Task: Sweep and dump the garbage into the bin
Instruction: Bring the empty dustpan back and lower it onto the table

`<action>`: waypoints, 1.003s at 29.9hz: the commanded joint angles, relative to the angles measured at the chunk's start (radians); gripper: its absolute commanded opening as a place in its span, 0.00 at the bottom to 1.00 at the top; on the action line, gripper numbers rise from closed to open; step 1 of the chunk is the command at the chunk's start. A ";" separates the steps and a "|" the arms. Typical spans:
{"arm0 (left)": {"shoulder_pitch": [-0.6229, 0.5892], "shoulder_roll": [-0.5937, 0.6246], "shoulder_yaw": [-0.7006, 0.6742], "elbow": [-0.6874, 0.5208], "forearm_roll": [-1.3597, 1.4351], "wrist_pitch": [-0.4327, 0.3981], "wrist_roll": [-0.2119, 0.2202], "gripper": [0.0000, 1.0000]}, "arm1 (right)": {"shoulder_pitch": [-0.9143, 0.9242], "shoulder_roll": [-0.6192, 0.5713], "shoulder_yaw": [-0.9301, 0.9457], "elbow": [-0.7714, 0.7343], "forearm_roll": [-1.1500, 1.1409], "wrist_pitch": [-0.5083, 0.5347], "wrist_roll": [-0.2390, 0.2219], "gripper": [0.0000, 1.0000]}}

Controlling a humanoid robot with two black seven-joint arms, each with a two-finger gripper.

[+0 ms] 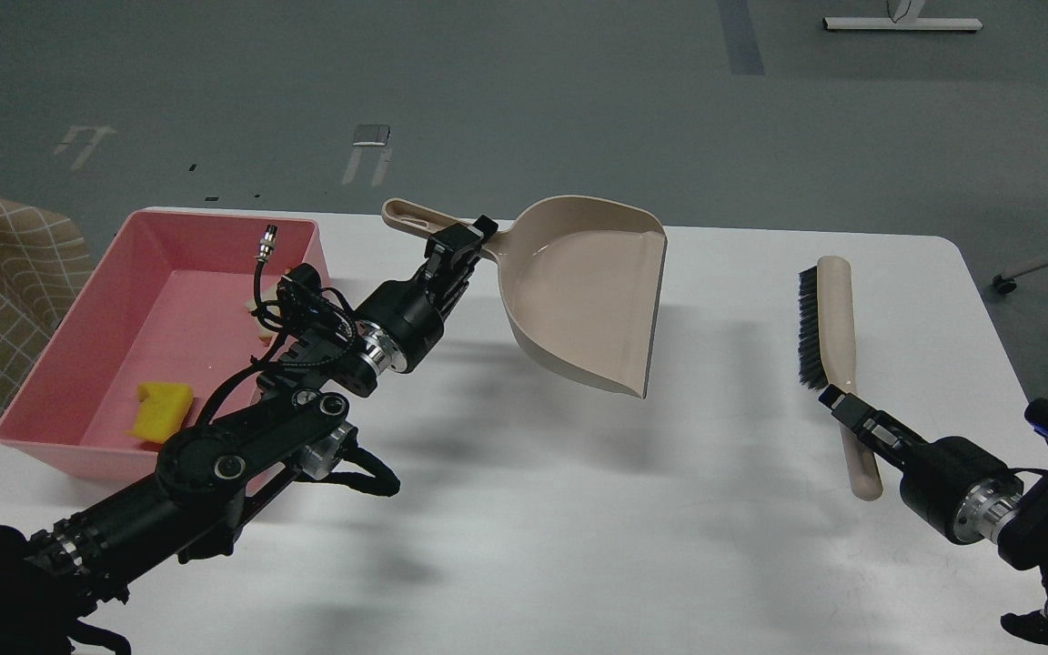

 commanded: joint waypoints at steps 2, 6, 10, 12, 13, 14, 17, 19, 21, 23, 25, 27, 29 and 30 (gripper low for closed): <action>0.002 -0.048 0.070 0.039 -0.001 0.069 -0.008 0.01 | 0.000 0.000 0.000 0.000 0.001 0.000 0.000 0.25; 0.003 -0.071 0.087 0.073 -0.001 0.083 -0.014 0.01 | 0.002 0.000 0.000 0.000 0.001 0.000 0.000 0.25; 0.005 -0.099 0.088 0.109 -0.001 0.086 -0.014 0.02 | 0.002 0.000 -0.002 0.000 0.001 0.000 0.000 0.26; 0.005 -0.112 0.090 0.129 -0.001 0.093 -0.014 0.03 | -0.001 -0.002 -0.003 -0.003 0.001 0.000 0.000 0.25; 0.005 -0.115 0.090 0.135 -0.001 0.101 -0.016 0.03 | -0.003 -0.002 -0.003 -0.003 -0.001 0.000 0.000 0.25; 0.006 -0.116 0.091 0.137 -0.001 0.101 -0.016 0.04 | -0.003 -0.002 -0.003 -0.003 -0.002 0.000 0.000 0.25; 0.008 -0.117 0.110 0.137 -0.001 0.104 -0.017 0.04 | -0.003 -0.003 -0.008 -0.024 -0.010 0.000 -0.002 0.25; 0.016 -0.117 0.117 0.139 -0.001 0.113 -0.027 0.04 | 0.000 -0.015 -0.008 -0.049 -0.013 0.000 -0.002 0.26; 0.026 -0.117 0.117 0.139 0.000 0.118 -0.036 0.04 | 0.002 -0.029 -0.008 -0.049 -0.013 0.000 -0.002 0.25; 0.032 -0.117 0.119 0.139 0.000 0.118 -0.039 0.05 | 0.000 -0.032 -0.008 -0.052 -0.015 0.000 -0.002 0.25; 0.037 -0.117 0.119 0.139 0.000 0.118 -0.044 0.05 | -0.001 -0.032 -0.009 -0.057 -0.015 0.000 -0.002 0.26; 0.042 -0.117 0.119 0.139 0.000 0.118 -0.044 0.06 | -0.001 -0.032 -0.012 -0.060 -0.018 0.000 -0.002 0.26; 0.042 -0.117 0.119 0.139 0.002 0.118 -0.044 0.06 | -0.001 -0.031 -0.015 -0.066 -0.024 0.000 -0.003 0.25; 0.043 -0.117 0.119 0.139 0.000 0.118 -0.044 0.07 | -0.001 -0.028 -0.017 -0.074 -0.031 0.000 -0.003 0.26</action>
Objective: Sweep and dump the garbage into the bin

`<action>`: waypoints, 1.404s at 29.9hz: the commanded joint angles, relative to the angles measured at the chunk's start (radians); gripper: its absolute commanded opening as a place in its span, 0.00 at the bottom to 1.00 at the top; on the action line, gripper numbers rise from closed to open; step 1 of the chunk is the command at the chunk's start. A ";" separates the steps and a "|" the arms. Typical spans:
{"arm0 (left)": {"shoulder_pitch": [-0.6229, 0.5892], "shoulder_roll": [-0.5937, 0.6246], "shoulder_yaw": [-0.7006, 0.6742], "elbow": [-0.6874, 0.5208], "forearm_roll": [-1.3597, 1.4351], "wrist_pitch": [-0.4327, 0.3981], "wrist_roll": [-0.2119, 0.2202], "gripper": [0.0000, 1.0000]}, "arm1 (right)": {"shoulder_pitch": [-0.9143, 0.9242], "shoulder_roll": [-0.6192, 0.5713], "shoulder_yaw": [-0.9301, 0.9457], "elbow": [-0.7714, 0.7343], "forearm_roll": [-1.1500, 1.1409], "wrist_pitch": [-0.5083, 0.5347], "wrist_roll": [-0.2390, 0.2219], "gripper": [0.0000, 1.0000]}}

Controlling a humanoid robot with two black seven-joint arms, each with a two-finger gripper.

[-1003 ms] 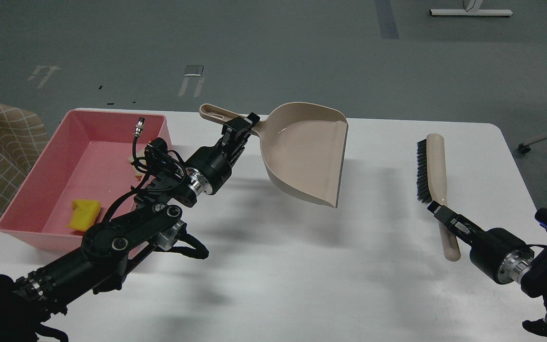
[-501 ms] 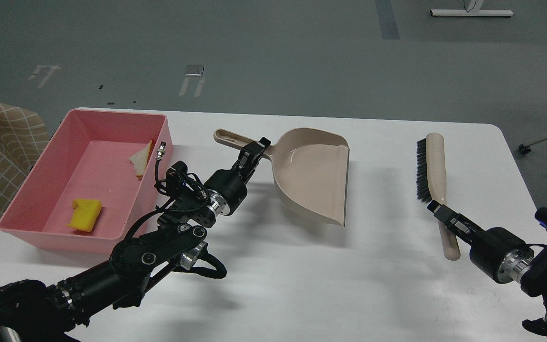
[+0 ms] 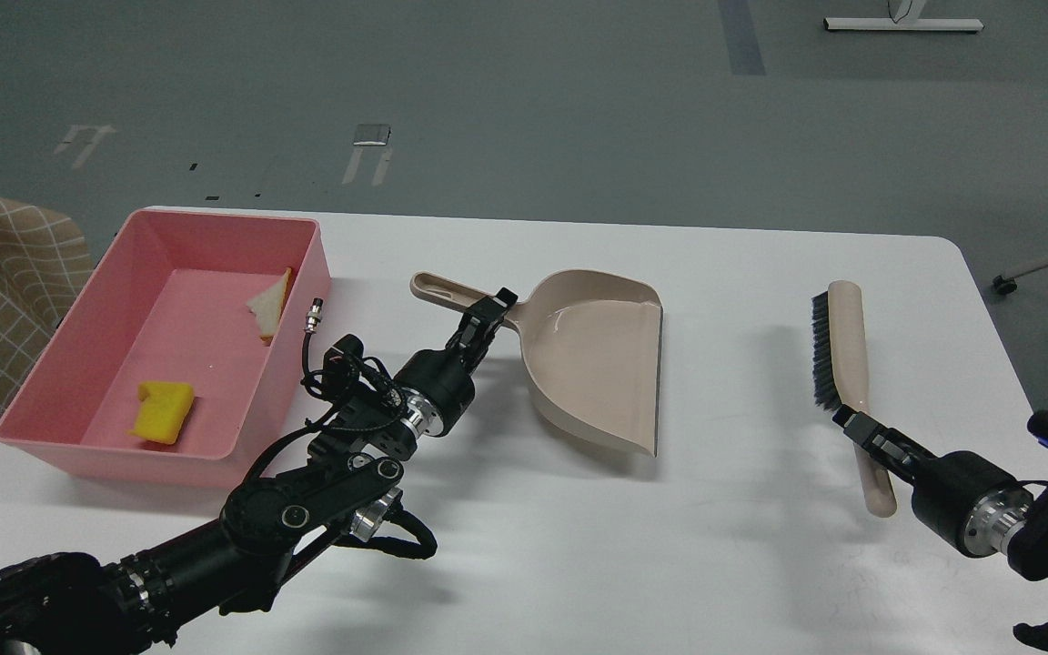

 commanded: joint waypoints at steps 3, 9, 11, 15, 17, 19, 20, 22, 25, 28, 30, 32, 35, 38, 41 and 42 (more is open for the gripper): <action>0.009 -0.003 0.000 0.001 0.001 0.000 -0.001 0.08 | 0.010 0.009 -0.015 -0.055 -0.016 0.000 -0.001 0.25; 0.017 -0.003 0.002 0.006 0.001 0.000 -0.018 0.10 | 0.029 0.012 -0.032 -0.074 -0.016 0.000 -0.001 0.28; 0.020 -0.003 0.002 0.012 0.003 0.000 -0.036 0.15 | 0.030 0.012 -0.035 -0.074 -0.016 0.000 -0.001 0.29; 0.024 -0.003 0.002 0.014 0.005 -0.003 -0.055 0.93 | 0.030 0.012 -0.035 -0.075 -0.014 0.000 -0.008 0.52; 0.025 -0.003 0.002 0.012 0.006 -0.005 -0.056 0.98 | 0.032 0.012 -0.033 -0.075 -0.014 0.000 -0.008 0.55; 0.025 -0.003 0.006 0.011 0.005 -0.005 -0.055 0.98 | 0.032 0.012 -0.032 -0.075 -0.013 0.000 -0.008 0.55; 0.023 -0.003 0.026 0.011 0.005 -0.005 -0.055 0.98 | 0.032 0.012 -0.032 -0.075 -0.013 0.000 -0.008 0.57; 0.014 -0.003 0.061 0.011 0.005 -0.003 -0.055 0.98 | 0.033 0.012 -0.030 -0.075 -0.011 0.000 -0.008 0.58; 0.011 0.003 0.091 0.012 0.006 0.000 -0.056 0.98 | 0.033 0.012 -0.029 -0.075 -0.009 0.000 -0.008 0.58; 0.014 0.009 0.106 0.014 0.008 0.024 -0.056 0.98 | 0.033 0.012 -0.027 -0.074 -0.003 0.000 -0.008 0.58; 0.011 0.020 0.121 0.014 0.008 0.058 -0.056 0.98 | 0.033 0.012 -0.026 -0.074 -0.002 0.000 -0.008 0.58; 0.005 0.024 0.137 0.015 0.009 0.072 -0.058 0.98 | 0.035 0.012 -0.026 -0.072 0.000 0.000 -0.008 0.58; -0.018 0.058 0.164 0.012 0.009 0.089 -0.058 0.98 | 0.036 0.013 -0.024 -0.072 0.001 0.000 -0.007 0.59; -0.021 0.098 0.164 -0.002 0.011 0.098 -0.058 0.98 | 0.039 0.012 -0.024 -0.072 0.001 0.000 -0.007 0.59; -0.023 0.126 0.163 -0.009 0.012 0.098 -0.058 0.98 | 0.039 0.012 -0.024 -0.072 0.001 0.000 -0.007 0.58; -0.023 0.141 0.163 -0.024 0.012 0.098 -0.058 0.98 | 0.039 0.012 -0.024 -0.072 0.001 0.000 -0.007 0.58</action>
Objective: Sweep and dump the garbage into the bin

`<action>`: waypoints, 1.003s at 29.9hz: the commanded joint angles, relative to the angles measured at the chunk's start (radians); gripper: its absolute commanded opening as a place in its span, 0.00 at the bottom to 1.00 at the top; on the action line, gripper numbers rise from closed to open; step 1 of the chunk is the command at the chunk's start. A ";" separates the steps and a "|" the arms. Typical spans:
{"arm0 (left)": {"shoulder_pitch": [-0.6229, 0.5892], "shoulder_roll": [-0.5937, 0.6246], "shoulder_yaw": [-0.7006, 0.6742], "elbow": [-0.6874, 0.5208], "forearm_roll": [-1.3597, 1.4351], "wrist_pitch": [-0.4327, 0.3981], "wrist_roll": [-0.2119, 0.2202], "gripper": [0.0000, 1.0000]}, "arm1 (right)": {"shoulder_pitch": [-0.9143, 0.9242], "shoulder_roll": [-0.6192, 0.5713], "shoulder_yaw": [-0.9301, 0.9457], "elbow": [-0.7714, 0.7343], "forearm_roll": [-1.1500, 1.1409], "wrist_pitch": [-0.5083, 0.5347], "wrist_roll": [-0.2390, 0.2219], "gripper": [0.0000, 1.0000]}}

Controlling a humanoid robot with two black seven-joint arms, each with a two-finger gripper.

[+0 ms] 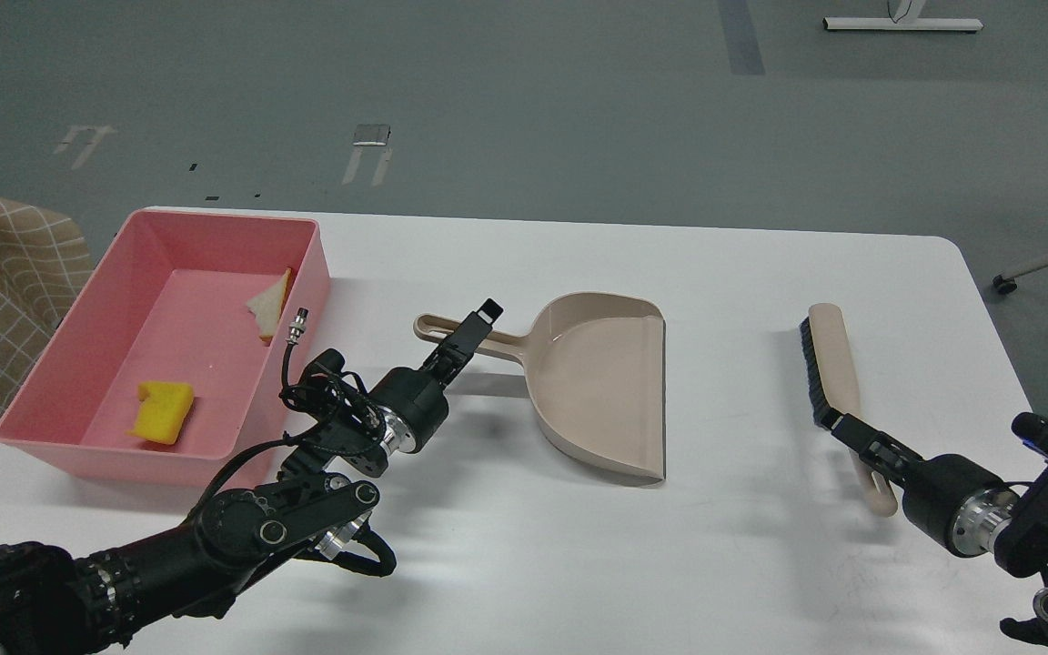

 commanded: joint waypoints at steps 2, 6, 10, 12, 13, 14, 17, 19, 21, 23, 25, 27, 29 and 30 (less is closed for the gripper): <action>0.002 0.057 0.001 -0.049 0.001 0.001 0.000 0.98 | 0.005 -0.001 0.000 0.000 0.000 0.000 0.000 0.58; 0.004 0.093 -0.001 -0.067 0.001 0.002 0.000 0.98 | 0.008 -0.001 0.001 0.000 0.000 0.000 0.003 0.59; -0.001 0.121 -0.004 -0.069 0.001 0.002 0.000 0.98 | 0.008 -0.001 0.001 0.000 0.000 0.000 0.005 0.59; -0.006 0.135 -0.002 -0.070 0.001 0.002 0.000 0.98 | 0.008 0.000 0.001 0.000 0.000 0.000 0.005 0.59; -0.007 0.135 -0.001 -0.070 0.002 0.002 0.000 0.98 | 0.008 0.002 0.003 0.000 0.000 0.000 0.005 0.59; -0.012 0.140 -0.001 -0.070 0.001 0.002 0.000 0.98 | 0.008 0.004 0.003 0.000 0.000 0.000 0.005 0.59; -0.015 0.150 -0.002 -0.070 0.001 0.002 -0.002 0.98 | 0.009 0.007 0.003 0.000 0.000 0.000 0.005 0.59; -0.015 0.158 -0.004 -0.070 0.002 0.002 -0.002 0.98 | 0.009 0.007 0.003 0.000 0.000 0.000 0.005 0.59; -0.019 0.164 -0.005 -0.072 0.001 0.002 -0.002 0.98 | 0.011 0.007 0.003 0.001 0.000 0.000 0.006 0.59; -0.027 0.170 -0.007 -0.072 0.001 0.002 -0.002 0.98 | 0.011 0.007 0.003 0.000 0.000 0.000 0.006 0.59; -0.039 0.178 -0.007 -0.072 -0.001 0.002 -0.002 0.98 | 0.011 0.007 0.003 0.000 0.000 0.000 0.006 0.60; -0.050 0.184 -0.008 -0.072 -0.001 0.002 -0.002 0.98 | 0.011 0.007 0.003 0.000 0.000 0.000 0.006 0.61; -0.062 0.192 -0.008 -0.072 -0.001 0.002 -0.002 0.98 | 0.011 0.007 0.003 0.000 0.000 0.000 0.008 0.62; -0.064 0.193 -0.008 -0.072 -0.001 0.002 -0.002 0.98 | 0.011 0.007 0.003 -0.002 0.000 0.000 0.008 0.62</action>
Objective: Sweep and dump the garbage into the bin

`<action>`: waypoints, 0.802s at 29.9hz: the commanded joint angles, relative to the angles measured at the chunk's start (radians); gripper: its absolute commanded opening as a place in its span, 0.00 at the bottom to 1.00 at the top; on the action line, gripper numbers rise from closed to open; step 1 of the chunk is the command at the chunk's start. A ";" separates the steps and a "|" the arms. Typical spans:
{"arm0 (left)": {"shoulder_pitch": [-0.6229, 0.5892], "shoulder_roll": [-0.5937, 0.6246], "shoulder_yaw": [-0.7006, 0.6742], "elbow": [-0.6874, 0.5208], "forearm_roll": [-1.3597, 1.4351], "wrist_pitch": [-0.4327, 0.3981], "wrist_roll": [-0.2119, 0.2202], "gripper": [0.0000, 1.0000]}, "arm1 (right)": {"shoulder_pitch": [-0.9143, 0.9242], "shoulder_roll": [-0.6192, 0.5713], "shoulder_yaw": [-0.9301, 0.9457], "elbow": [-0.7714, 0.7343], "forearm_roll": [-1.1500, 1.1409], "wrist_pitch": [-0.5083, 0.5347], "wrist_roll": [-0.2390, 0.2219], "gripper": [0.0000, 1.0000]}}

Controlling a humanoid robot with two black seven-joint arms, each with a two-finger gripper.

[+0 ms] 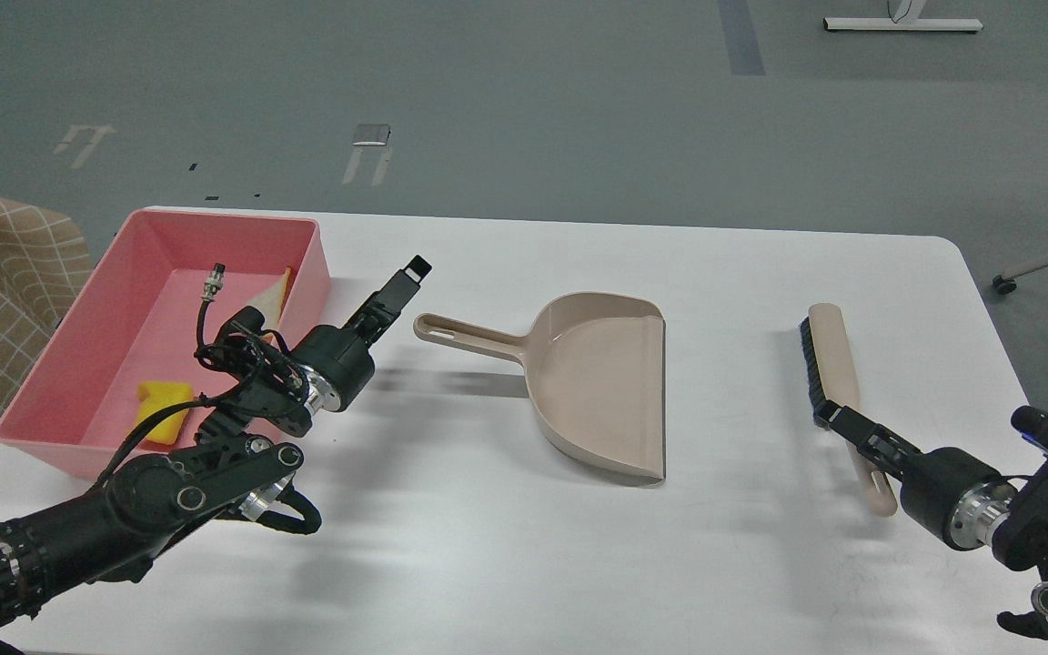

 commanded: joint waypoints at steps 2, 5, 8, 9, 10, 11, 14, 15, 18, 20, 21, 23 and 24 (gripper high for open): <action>-0.017 0.019 -0.002 0.000 0.000 0.000 0.000 0.98 | 0.000 0.000 0.000 -0.002 0.001 0.000 0.002 0.62; -0.020 0.029 -0.003 -0.002 -0.002 0.000 0.000 0.98 | 0.002 0.000 0.000 -0.002 0.001 0.000 0.002 0.63; -0.026 0.048 -0.006 -0.027 -0.008 -0.002 0.002 0.98 | 0.003 0.000 0.000 -0.002 0.003 0.000 0.004 0.64; -0.026 0.053 -0.006 -0.035 -0.008 -0.002 0.002 0.98 | 0.003 0.000 0.000 -0.002 0.005 0.000 0.002 0.65; -0.029 0.059 -0.006 -0.049 -0.009 -0.002 0.002 0.98 | 0.005 0.000 0.000 -0.002 0.006 0.000 0.004 0.65; -0.032 0.061 -0.008 -0.055 -0.011 0.000 0.002 0.98 | 0.006 0.000 0.000 -0.002 0.008 0.000 0.004 0.65; -0.037 0.061 -0.009 -0.063 -0.014 0.000 0.003 0.98 | 0.018 -0.006 0.000 0.001 0.035 0.000 0.004 0.67; -0.039 0.061 -0.010 -0.063 -0.014 0.000 0.003 0.98 | 0.020 -0.009 0.000 0.001 0.043 0.000 0.002 0.67; -0.040 0.058 -0.010 -0.063 -0.014 0.000 0.003 0.98 | 0.023 -0.023 0.009 0.003 0.063 0.000 0.002 0.68; -0.040 0.056 -0.011 -0.064 -0.014 0.000 0.003 0.98 | 0.026 -0.043 0.021 0.004 0.075 0.000 0.004 0.69; -0.040 0.055 -0.014 -0.064 -0.014 0.000 0.005 0.98 | 0.029 -0.054 0.023 0.004 0.090 0.000 0.004 0.69; -0.042 0.053 -0.017 -0.064 -0.014 0.000 0.005 0.98 | 0.040 -0.081 0.024 0.004 0.112 0.000 0.002 0.69; -0.043 0.052 -0.017 -0.064 -0.014 0.000 0.005 0.98 | 0.043 -0.090 0.024 0.006 0.119 0.000 0.004 0.69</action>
